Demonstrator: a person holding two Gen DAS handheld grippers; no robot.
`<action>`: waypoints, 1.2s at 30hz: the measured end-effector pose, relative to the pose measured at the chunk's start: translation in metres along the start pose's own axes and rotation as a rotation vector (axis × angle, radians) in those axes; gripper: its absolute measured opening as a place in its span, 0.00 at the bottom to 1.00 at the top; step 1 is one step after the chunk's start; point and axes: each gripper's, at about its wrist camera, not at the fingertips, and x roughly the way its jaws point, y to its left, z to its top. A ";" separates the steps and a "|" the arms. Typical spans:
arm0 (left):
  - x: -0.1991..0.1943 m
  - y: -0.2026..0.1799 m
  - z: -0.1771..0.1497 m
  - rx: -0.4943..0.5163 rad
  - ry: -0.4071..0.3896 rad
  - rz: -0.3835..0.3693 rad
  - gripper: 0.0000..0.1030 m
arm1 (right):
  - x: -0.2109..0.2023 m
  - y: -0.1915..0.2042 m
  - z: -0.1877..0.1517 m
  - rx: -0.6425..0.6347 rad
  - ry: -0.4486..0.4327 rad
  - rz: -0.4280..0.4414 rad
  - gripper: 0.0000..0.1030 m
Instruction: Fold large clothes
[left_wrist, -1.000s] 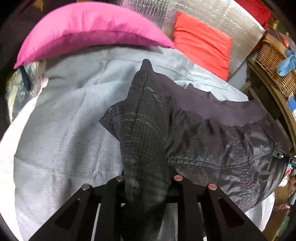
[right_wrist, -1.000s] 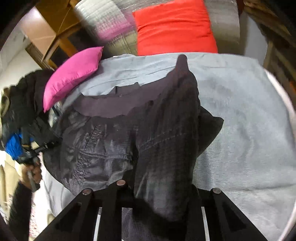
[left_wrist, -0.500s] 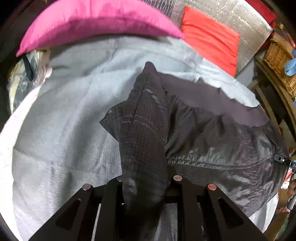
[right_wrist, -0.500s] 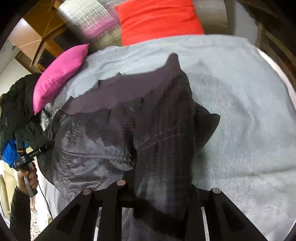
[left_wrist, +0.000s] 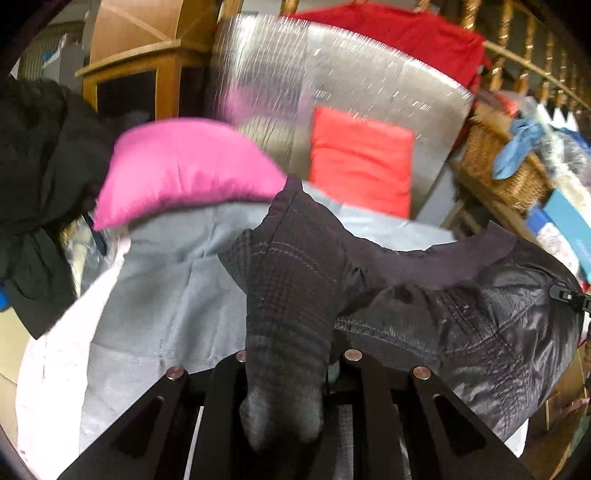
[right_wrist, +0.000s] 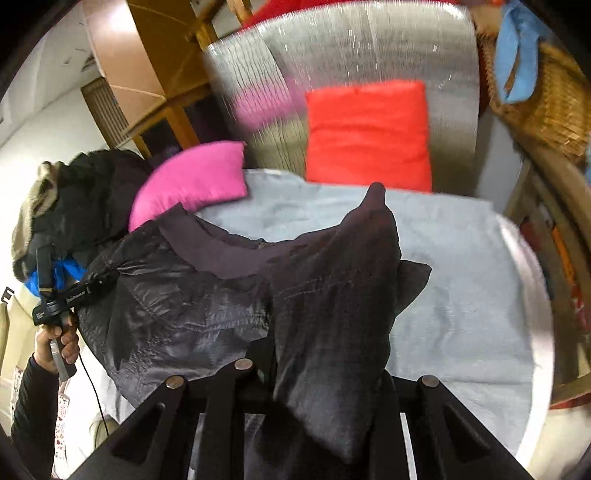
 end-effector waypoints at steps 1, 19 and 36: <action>-0.013 -0.003 -0.005 0.005 -0.020 -0.009 0.16 | -0.010 -0.001 -0.005 0.002 -0.013 0.001 0.20; 0.071 0.024 -0.202 -0.210 0.191 0.049 0.49 | 0.075 -0.098 -0.263 0.382 0.078 0.001 0.58; 0.095 0.021 -0.133 -0.082 0.256 -0.018 0.66 | 0.081 -0.113 -0.174 0.231 0.159 -0.071 0.68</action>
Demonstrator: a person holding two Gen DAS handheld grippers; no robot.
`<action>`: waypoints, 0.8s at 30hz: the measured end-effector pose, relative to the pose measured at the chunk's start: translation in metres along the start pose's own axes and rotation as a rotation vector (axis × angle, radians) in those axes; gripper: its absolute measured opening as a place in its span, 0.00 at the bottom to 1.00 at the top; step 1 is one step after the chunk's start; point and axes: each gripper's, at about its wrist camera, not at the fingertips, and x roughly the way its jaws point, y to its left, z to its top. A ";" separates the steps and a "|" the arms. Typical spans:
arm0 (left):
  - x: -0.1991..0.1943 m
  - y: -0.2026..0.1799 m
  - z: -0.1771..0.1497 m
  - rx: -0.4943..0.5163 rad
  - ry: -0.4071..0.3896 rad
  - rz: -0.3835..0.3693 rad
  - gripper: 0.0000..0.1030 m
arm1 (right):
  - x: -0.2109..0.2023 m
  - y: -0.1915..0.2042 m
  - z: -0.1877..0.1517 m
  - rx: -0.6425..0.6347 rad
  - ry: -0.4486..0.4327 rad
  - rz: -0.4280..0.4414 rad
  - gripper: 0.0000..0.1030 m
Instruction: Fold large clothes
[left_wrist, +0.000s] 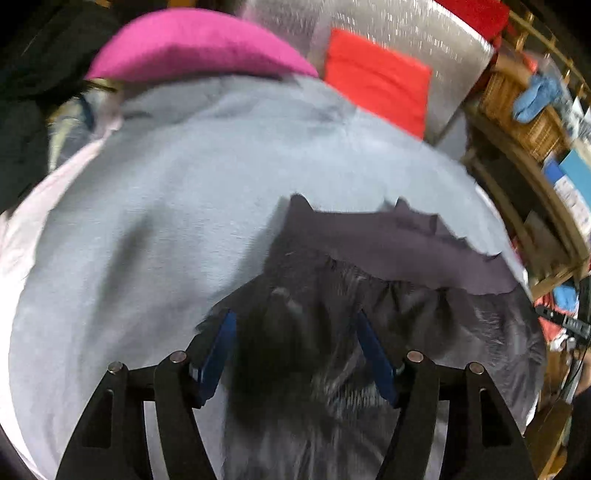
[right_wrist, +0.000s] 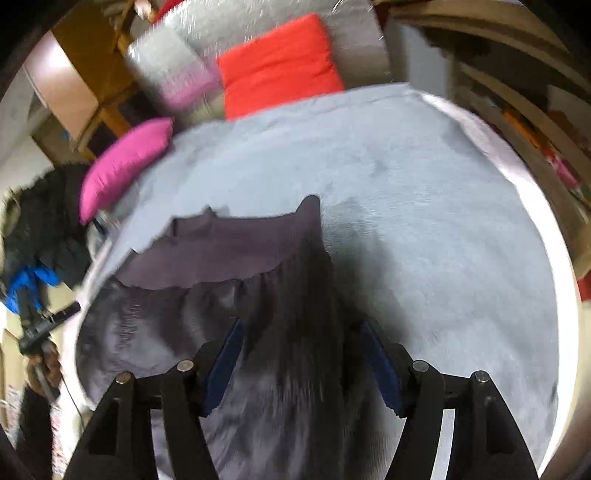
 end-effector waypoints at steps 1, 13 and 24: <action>0.008 -0.002 0.005 0.006 0.014 -0.002 0.66 | 0.009 -0.001 0.004 0.000 0.013 -0.006 0.68; 0.034 -0.007 0.031 0.038 0.014 0.001 0.10 | 0.004 0.022 0.039 -0.137 -0.038 -0.045 0.09; 0.036 -0.019 0.019 0.049 0.033 0.146 0.25 | 0.044 -0.005 0.008 -0.036 0.002 -0.201 0.31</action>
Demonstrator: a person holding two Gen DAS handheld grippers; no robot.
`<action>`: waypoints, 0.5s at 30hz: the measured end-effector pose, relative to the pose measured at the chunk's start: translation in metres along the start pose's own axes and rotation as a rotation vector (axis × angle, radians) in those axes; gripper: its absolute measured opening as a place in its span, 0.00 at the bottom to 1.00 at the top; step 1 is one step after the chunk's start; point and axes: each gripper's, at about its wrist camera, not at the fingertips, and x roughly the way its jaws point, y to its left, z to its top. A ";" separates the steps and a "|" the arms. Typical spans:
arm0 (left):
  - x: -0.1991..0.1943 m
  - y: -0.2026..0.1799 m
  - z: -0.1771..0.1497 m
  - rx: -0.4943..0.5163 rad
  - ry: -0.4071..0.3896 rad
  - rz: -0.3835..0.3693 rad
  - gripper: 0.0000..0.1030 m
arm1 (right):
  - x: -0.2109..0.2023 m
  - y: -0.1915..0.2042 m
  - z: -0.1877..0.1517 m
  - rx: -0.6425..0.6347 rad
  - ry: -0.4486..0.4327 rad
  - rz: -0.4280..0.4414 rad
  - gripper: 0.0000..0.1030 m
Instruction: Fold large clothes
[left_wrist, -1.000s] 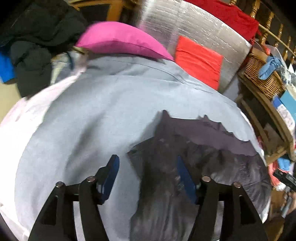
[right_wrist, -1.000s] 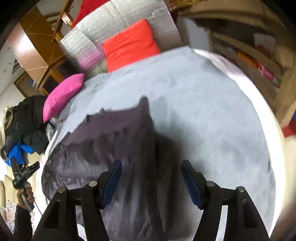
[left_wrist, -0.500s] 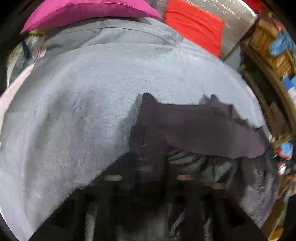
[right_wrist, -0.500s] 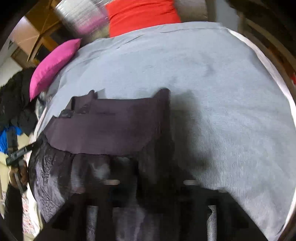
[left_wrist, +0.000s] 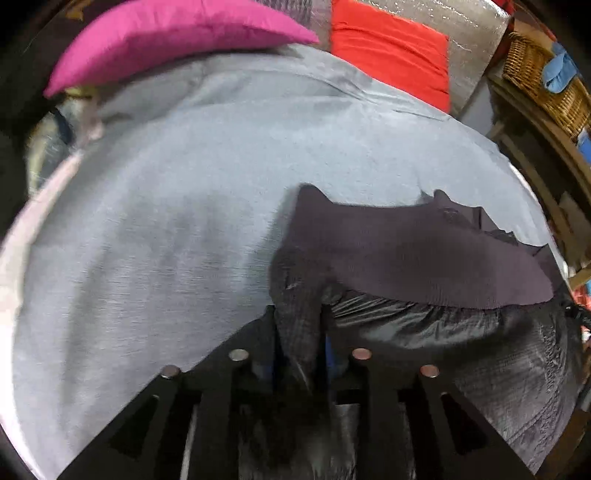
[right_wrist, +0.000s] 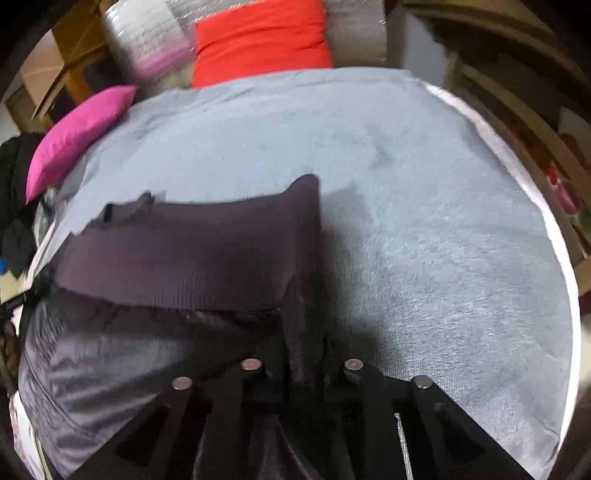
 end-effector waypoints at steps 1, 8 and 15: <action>-0.013 0.000 -0.003 -0.002 -0.026 0.007 0.26 | -0.007 0.000 -0.001 -0.003 -0.009 -0.018 0.33; -0.107 -0.025 -0.048 0.046 -0.273 0.131 0.71 | -0.106 0.038 -0.035 -0.038 -0.236 -0.061 0.70; -0.109 -0.060 -0.120 0.036 -0.292 0.136 0.71 | -0.135 0.114 -0.126 -0.136 -0.387 -0.064 0.70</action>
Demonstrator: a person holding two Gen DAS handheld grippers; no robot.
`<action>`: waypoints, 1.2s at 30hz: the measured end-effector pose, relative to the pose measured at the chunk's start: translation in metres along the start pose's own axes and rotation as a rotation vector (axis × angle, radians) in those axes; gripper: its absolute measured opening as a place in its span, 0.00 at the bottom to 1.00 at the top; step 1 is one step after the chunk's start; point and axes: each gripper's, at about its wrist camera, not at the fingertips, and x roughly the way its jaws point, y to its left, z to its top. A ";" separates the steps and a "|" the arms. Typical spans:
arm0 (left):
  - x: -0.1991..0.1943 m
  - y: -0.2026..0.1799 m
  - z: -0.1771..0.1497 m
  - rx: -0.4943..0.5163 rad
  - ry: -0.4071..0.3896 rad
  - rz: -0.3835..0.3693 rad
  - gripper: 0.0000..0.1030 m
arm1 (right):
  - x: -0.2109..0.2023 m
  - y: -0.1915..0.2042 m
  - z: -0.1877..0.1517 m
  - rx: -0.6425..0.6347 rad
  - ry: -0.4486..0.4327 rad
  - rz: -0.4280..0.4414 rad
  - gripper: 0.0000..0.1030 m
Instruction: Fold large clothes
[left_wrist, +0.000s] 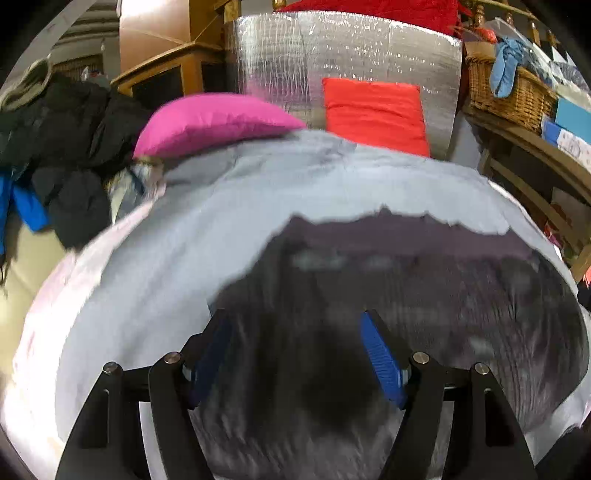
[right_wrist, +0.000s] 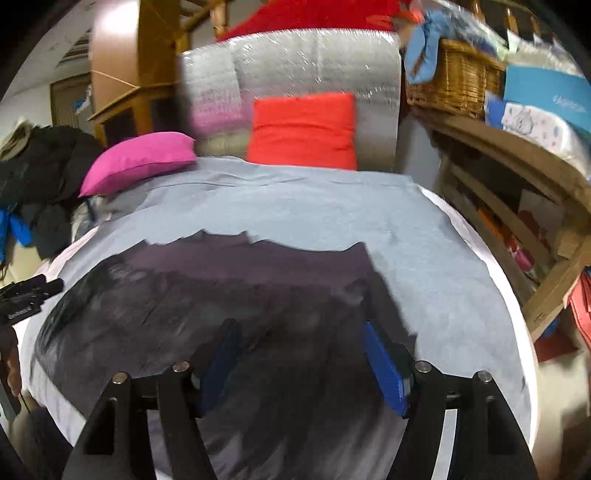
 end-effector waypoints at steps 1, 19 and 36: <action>0.005 -0.004 -0.007 -0.006 0.020 -0.008 0.71 | -0.001 0.004 -0.009 -0.005 0.001 -0.009 0.70; 0.031 -0.010 -0.037 -0.002 0.087 -0.002 0.72 | 0.049 -0.010 -0.046 0.041 0.111 -0.053 0.75; 0.020 -0.011 -0.033 -0.009 0.090 0.016 0.72 | 0.022 0.000 -0.026 0.076 0.087 -0.042 0.76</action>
